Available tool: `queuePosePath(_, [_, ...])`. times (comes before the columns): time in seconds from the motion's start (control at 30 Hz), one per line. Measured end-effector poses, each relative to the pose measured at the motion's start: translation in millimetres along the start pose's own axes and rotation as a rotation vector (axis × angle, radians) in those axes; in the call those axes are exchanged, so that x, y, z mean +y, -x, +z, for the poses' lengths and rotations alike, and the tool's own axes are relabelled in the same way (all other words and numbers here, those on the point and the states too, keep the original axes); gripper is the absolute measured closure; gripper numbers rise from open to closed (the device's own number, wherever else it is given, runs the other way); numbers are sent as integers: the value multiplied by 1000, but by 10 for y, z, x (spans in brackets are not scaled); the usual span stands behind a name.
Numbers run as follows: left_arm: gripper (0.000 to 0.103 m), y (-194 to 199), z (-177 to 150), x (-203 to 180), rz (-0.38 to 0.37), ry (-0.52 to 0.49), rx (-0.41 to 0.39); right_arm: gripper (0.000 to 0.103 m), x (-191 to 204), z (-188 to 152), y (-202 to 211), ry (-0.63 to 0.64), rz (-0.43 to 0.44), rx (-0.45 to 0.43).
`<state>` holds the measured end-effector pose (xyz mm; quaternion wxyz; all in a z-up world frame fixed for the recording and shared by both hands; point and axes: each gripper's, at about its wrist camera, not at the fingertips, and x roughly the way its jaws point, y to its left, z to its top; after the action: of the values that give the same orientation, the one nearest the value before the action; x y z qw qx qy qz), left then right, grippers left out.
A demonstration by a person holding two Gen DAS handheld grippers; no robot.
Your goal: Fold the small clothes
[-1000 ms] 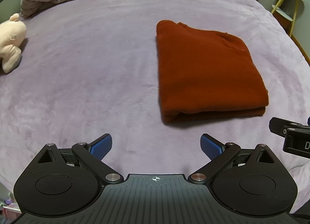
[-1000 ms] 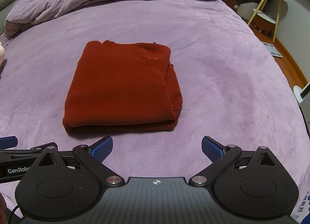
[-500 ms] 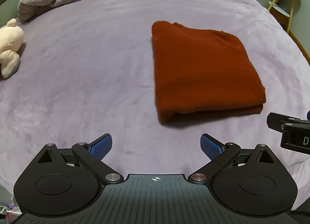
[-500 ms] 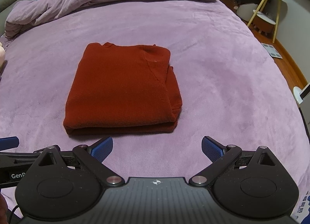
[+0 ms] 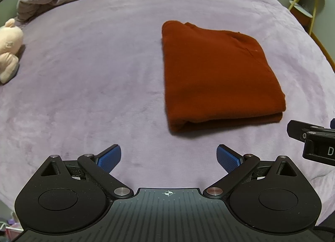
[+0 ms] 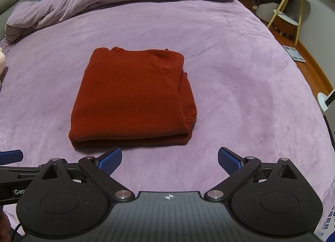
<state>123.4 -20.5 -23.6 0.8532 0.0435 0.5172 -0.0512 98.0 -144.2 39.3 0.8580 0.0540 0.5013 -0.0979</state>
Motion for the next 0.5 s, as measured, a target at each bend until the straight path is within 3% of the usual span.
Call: queuePosePath(0.5, [2,-26,13,-28,-14,5,13,5,8,14,-6,0,1,4])
